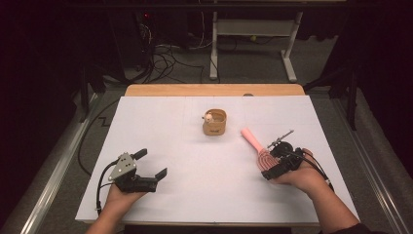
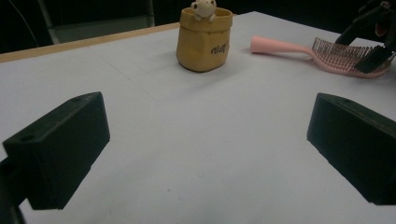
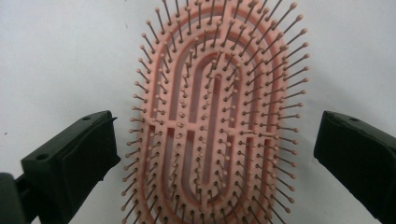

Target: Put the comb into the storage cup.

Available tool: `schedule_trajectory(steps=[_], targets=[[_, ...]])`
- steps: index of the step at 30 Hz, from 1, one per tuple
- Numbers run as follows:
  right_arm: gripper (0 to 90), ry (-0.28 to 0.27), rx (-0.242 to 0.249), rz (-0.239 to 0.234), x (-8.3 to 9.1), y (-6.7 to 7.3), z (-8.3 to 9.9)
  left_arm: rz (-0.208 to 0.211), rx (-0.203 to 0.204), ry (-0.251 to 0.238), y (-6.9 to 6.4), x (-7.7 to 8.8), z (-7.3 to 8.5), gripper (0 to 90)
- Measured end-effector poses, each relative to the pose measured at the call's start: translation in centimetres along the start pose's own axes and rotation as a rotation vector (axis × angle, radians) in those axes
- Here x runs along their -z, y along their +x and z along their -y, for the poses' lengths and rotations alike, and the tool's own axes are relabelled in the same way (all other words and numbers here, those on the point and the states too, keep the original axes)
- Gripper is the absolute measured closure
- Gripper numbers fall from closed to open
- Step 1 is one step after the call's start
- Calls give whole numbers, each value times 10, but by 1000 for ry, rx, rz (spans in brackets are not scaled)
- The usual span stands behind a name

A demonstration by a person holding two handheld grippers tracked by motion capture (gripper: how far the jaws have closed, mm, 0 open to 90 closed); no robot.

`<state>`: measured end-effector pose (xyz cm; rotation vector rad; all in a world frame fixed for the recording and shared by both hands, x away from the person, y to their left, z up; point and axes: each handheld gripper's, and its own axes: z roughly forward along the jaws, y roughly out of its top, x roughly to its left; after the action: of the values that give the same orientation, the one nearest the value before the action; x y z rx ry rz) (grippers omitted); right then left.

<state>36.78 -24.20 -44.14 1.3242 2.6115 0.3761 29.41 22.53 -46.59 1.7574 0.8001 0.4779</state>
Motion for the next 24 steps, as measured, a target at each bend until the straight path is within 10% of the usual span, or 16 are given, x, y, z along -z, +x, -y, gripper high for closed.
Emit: schedule_trajectory(steps=[24], targets=[[86, 65, 27, -7, -11, 1, -12, 5, -6, -9, -1, 2, -1, 0]])
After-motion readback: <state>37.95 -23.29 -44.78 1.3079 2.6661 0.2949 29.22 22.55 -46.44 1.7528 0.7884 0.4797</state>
